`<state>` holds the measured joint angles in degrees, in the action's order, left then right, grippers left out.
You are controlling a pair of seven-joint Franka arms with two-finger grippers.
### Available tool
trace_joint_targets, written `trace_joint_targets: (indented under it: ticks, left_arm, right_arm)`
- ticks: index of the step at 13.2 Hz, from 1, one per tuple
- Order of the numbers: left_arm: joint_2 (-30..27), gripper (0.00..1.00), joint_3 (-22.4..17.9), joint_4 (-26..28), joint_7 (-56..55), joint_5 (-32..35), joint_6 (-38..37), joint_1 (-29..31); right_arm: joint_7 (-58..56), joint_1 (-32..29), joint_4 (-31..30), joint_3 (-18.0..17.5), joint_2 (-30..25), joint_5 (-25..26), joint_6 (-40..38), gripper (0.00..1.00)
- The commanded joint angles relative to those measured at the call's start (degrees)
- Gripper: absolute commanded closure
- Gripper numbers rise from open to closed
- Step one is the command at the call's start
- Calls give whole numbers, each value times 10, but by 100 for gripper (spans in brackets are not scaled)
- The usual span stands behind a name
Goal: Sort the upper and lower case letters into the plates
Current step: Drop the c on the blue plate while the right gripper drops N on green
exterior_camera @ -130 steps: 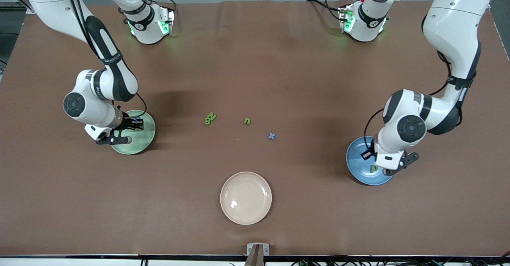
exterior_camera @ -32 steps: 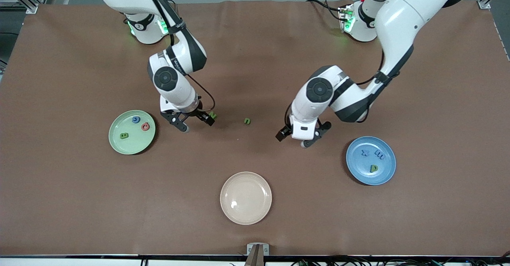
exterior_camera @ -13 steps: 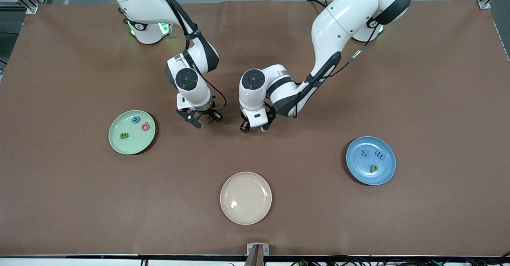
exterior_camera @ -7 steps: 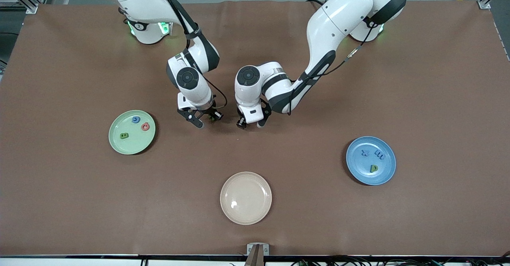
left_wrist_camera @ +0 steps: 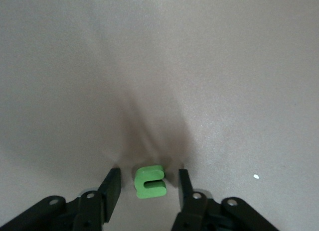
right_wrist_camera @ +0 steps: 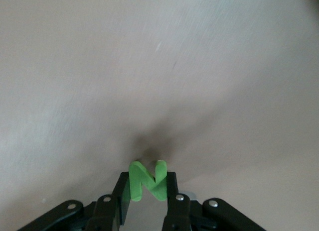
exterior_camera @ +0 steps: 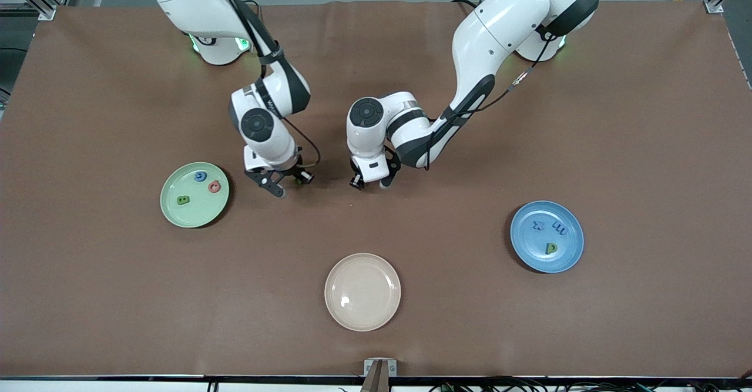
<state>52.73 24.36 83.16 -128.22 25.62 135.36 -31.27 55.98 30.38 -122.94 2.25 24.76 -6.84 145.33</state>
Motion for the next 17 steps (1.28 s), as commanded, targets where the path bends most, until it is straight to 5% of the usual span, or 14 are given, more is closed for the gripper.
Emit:
trace_joint_targets:
  ticks: [1, 6, 11, 17]
  left_arm:
    - [5, 56, -4, -9, -9, 3, -4, -5]
    - [-8, 96, -4, -12, 1, 10, -15, 9]
    - [-40, 97, -3, -14, 121, 12, -44, 80]
    - [-88, 99, 4, -12, 305, 6, -115, 166]
  right_arm:
    - [-102, -74, -14, -7, -43, 5, -37, 100]
    - [-328, -209, -2, -7, -59, 6, -62, 100]
    - [-484, -311, 3, -8, -32, 6, -23, 99]
    - [-489, -314, 2, -9, -2, 4, -5, 98]
